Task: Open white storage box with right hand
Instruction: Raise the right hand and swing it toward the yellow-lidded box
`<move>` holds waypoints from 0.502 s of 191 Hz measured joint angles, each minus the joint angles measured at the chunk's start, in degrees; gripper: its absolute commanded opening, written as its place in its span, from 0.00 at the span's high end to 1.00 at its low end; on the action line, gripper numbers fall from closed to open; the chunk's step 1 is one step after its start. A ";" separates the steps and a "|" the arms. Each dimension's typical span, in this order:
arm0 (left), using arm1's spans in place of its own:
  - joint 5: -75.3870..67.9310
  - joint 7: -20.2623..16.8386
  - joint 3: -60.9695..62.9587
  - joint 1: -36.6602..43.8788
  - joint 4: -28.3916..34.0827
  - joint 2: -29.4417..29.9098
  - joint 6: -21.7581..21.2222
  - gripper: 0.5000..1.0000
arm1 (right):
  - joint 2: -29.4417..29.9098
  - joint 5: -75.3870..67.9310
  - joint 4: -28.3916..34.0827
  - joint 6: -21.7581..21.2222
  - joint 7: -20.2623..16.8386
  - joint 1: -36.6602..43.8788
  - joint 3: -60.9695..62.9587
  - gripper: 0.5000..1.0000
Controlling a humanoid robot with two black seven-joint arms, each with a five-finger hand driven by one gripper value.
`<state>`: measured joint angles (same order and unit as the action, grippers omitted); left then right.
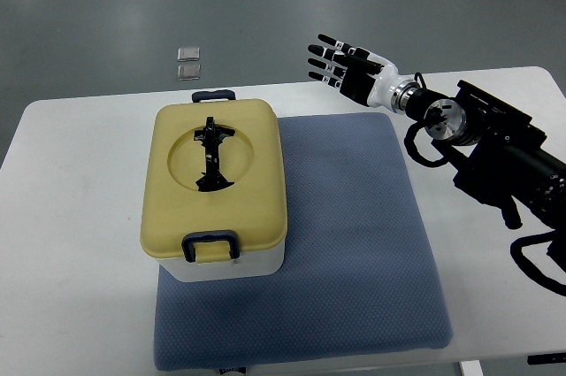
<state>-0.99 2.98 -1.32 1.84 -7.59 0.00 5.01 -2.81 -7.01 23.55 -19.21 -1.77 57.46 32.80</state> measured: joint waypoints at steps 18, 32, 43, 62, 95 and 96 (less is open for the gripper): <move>-0.02 0.01 0.30 0.02 0.04 0.00 0.00 0.00 | 0.00 0.05 0.00 -0.25 -0.03 0.00 -0.01 0.14; -0.13 0.01 0.43 0.24 0.41 0.00 0.00 0.00 | 0.00 0.05 0.01 -0.26 -0.03 0.01 -0.02 0.14; -0.19 0.03 0.43 0.32 0.65 0.00 0.00 0.00 | 0.00 0.11 0.02 -0.12 -0.03 0.09 -0.05 0.14; -0.20 0.06 0.23 0.35 0.71 0.00 -0.06 0.00 | 0.00 0.30 0.13 -0.23 -0.03 0.15 -0.15 0.14; -0.08 0.04 0.17 -0.04 0.34 0.00 -0.07 0.00 | 0.73 -0.18 0.42 -2.06 0.00 0.32 0.29 0.14; -0.07 0.03 0.17 -0.06 0.34 0.00 -0.07 0.00 | 0.83 -0.21 0.43 -2.18 0.00 0.36 0.33 0.13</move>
<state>-1.06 3.01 -1.15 1.78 -7.25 0.00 4.94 -1.98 -7.22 23.98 -21.39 -1.77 57.82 33.13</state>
